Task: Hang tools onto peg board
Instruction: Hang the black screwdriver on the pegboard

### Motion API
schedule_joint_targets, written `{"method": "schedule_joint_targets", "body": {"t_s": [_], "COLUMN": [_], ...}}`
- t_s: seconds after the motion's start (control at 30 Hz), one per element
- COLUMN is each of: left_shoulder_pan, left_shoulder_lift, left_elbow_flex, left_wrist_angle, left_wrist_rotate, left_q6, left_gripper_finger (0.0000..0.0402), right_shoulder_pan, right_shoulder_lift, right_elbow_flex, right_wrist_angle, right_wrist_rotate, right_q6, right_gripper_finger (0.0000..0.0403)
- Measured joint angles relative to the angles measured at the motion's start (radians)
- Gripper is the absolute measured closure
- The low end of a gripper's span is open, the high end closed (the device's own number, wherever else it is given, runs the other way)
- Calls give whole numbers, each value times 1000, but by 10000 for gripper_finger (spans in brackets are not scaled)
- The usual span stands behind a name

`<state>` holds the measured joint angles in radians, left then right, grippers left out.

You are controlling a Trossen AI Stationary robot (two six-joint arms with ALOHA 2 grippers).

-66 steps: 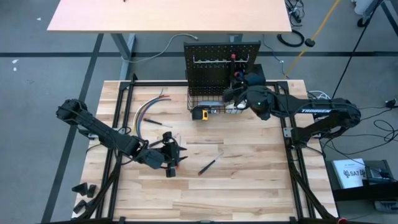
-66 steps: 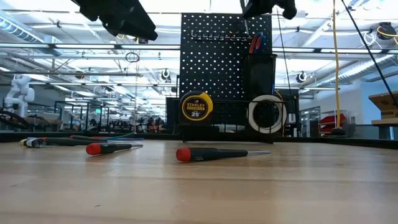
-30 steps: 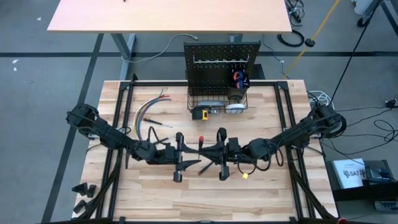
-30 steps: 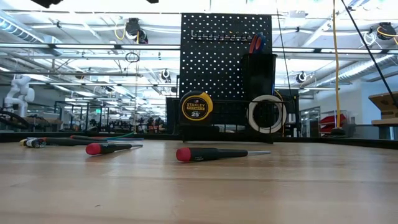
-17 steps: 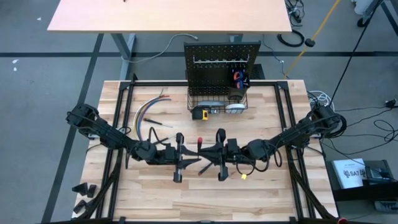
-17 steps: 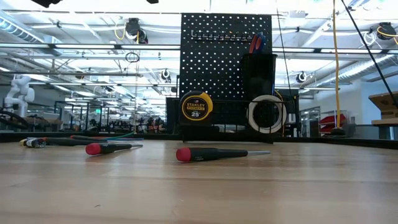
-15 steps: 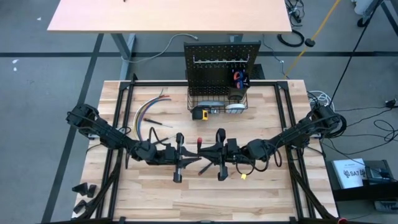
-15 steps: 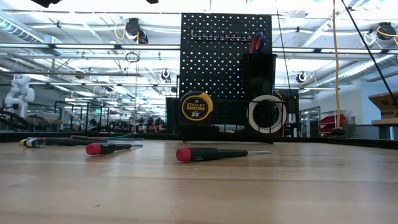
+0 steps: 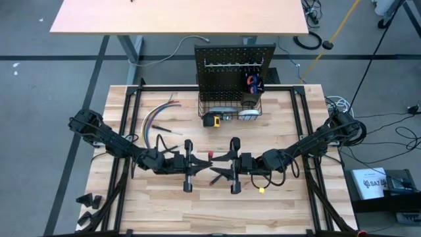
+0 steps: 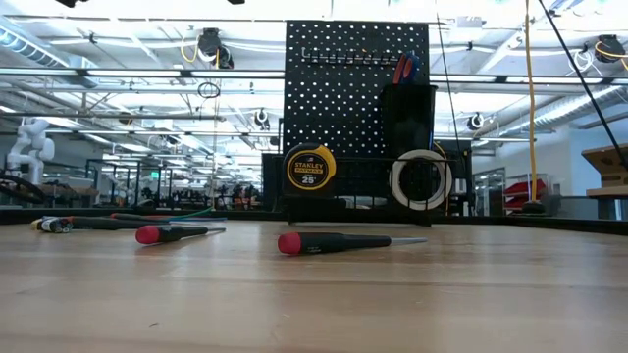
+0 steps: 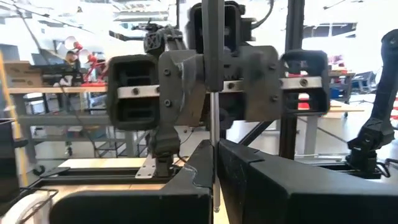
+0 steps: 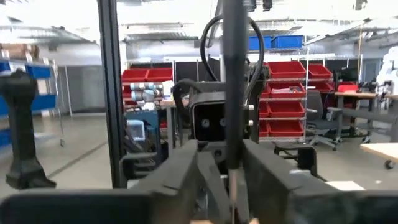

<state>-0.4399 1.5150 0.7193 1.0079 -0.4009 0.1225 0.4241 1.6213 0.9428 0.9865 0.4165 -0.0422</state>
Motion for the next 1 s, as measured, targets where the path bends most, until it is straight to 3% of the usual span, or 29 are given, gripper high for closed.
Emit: {"method": "schedule_joint_targets", "body": {"t_s": [0.2,0.33,0.43,0.7,1.0], "left_shoulder_pan": [-34,-39,-38,-36,-31], "left_shoulder_lift": [-60,-78,-76,-74,-74], "left_elbow_flex": [1,1,1,1,1], "left_wrist_angle": [-110,-188,-191,-198,-208], "left_wrist_rotate": [-113,-135,-151,-188,-206], "left_q6": [50,51,47,42,41], "left_gripper_finger": [394,395,396,396,396], "right_shoulder_pan": [33,45,32,-3,-6], "right_shoulder_lift": [-87,-191,-245,-260,-162], "right_elbow_flex": [0,0,0,7,237], "right_wrist_angle": [-83,-132,-189,-249,-542], "right_wrist_rotate": [10,101,144,135,132], "right_q6": [-77,-42,7,39,29], "right_gripper_finger": [187,144,134,143,135]}}
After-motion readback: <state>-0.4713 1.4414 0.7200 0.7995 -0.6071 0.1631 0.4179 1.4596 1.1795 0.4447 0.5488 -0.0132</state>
